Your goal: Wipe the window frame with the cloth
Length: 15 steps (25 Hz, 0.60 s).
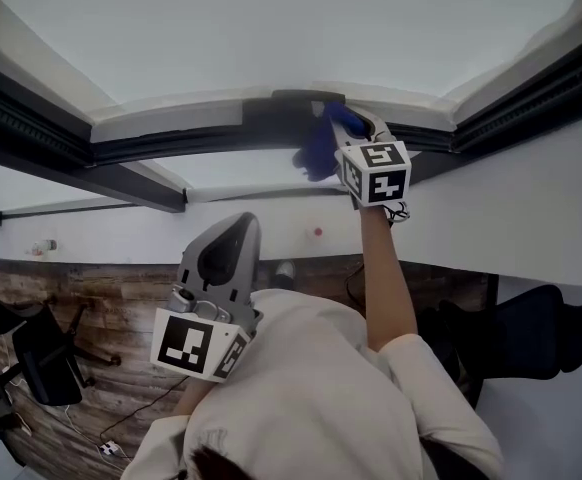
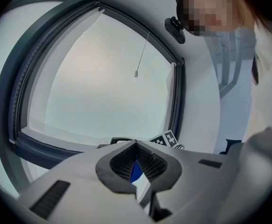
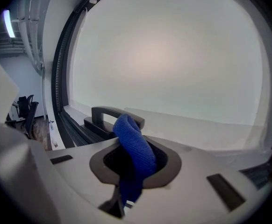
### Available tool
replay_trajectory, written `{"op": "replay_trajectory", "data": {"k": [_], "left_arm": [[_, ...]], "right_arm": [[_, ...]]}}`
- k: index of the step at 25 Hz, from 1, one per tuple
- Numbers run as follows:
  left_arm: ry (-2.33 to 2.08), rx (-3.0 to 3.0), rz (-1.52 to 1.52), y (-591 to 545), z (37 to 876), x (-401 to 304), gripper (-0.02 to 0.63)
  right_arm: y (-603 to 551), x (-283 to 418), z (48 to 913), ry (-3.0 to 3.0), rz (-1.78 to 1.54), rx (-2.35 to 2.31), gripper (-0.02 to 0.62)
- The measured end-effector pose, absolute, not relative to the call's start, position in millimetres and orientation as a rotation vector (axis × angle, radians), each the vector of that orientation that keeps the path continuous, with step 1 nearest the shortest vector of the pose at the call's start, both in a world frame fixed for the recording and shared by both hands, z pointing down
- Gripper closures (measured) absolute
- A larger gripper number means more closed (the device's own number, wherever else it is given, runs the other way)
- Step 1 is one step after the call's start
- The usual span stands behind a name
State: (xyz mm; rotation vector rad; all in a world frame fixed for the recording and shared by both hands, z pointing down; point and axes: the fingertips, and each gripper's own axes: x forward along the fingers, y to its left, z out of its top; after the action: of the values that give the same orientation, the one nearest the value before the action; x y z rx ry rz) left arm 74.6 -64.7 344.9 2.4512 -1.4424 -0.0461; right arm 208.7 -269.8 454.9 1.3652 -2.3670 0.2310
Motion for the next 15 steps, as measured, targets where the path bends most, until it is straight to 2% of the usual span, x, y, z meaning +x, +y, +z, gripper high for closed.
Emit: {"op": "replay_trajectory", "data": {"k": [15], "left_arm": [[-1.388,2.471,-0.045,-59,346,97,0.597]], "right_arm": [[-279,280,455,-2.288,0.243,1.502,0.538]]}}
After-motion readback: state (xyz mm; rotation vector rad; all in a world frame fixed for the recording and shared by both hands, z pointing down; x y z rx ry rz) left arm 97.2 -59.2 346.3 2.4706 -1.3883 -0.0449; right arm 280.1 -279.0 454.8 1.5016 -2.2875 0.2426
